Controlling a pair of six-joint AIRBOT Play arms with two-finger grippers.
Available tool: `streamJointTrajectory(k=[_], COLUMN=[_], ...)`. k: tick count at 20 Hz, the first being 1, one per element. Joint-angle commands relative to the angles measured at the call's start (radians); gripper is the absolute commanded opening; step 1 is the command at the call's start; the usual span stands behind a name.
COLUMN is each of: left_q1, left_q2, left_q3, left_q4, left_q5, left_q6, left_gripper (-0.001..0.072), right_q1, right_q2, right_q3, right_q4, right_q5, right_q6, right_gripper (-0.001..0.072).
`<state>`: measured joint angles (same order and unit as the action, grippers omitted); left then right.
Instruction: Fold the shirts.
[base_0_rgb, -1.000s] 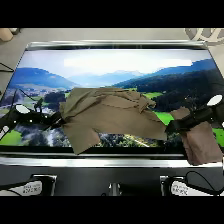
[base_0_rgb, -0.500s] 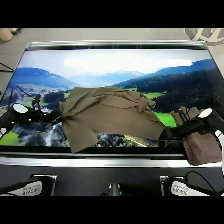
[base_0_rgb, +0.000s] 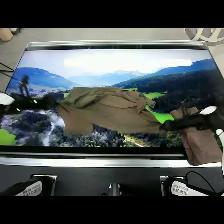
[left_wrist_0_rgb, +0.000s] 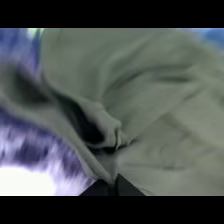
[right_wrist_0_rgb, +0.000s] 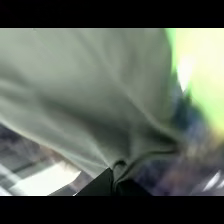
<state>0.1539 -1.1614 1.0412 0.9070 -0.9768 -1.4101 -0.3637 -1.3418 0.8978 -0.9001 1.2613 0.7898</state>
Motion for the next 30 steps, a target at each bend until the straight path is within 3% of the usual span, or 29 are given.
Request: streamJointTrajectory(k=[1, 4, 7, 10, 14, 16, 20, 22, 25, 28, 30], left_q1=[0.0, 0.0, 0.0, 0.0, 0.001, 0.0, 0.0, 0.0, 0.0, -0.011, -0.028], left_q2=[0.174, 0.372, 0.525, 0.618, 0.616, 0.601, 0.494, 0.389, 0.212, 0.023, -0.114], left_q3=[0.241, 0.512, 0.651, 0.658, 0.658, 0.658, 0.658, 0.651, 0.551, 0.389, 0.312], left_q4=[0.009, 0.01, 0.009, 0.021, 0.162, 0.229, 0.26, 0.293, 0.308, 0.305, 0.29], left_q5=[0.048, 0.247, 0.407, 0.374, 0.28, 0.211, -0.056, -0.176, -0.22, -0.178, -0.088], left_q6=[0.027, 0.026, 0.023, 0.012, -0.126, -0.144, -0.145, -0.129, -0.085, -0.078, -0.078], left_gripper=[0.0026, 0.0027, 0.0027, 0.0026, 0.0026, 0.0026, 0.0027, 0.0027, 0.0027, 0.0028, 0.0028], right_q1=[0.0, 0.0, 0.0, 0.0, 0.0, 0.0, 0.0, 0.0, 0.021, 0.151, 0.218], right_q2=[0.163, 0.409, 0.624, 0.744, 0.747, 0.721, 0.58, 0.436, 0.157, -0.106, -0.268], right_q3=[0.255, 0.627, 0.838, 0.871, 0.871, 0.871, 0.871, 0.871, 0.846, 0.803, 0.805], right_q4=[0.025, 0.023, -0.037, -0.113, -0.18, -0.206, -0.212, -0.212, -0.234, -0.423, -0.437], right_q5=[0.033, -0.116, -0.331, -0.331, -0.251, -0.193, -0.009, 0.182, 0.409, 0.347, 0.22], right_q6=[-0.027, -0.052, -0.069, 0.002, 0.014, 0.019, 0.11, 0.111, 0.112, 0.112, 0.12], right_gripper=[0.0019, 0.002, 0.002, 0.002, 0.002, 0.002, 0.002, 0.002, 0.0019, 0.002, 0.002])
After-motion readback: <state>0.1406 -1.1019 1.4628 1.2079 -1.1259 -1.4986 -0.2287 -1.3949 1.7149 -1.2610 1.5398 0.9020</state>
